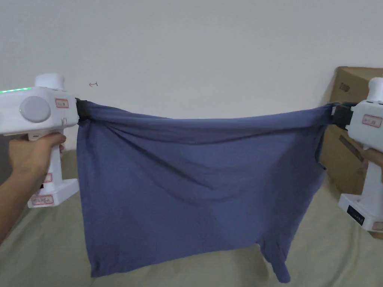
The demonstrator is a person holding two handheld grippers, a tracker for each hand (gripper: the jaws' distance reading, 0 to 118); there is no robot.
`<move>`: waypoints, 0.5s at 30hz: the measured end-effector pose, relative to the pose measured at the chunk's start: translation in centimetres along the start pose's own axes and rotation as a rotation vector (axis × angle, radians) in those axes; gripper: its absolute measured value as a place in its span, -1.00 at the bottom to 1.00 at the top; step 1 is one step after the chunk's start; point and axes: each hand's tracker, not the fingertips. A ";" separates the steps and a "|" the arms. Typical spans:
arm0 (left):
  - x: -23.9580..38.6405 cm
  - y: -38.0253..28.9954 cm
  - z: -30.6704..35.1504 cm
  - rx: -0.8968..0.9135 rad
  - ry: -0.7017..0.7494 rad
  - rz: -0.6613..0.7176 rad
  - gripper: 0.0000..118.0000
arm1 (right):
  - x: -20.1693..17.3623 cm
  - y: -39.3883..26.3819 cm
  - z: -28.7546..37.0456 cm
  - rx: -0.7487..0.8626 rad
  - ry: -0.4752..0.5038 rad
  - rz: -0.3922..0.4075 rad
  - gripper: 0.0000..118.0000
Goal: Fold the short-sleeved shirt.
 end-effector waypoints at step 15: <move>1.0 -2.3 -11.6 0.014 0.051 -0.087 -0.87 | -0.3 -2.4 -8.6 -0.019 -0.020 0.062 -0.90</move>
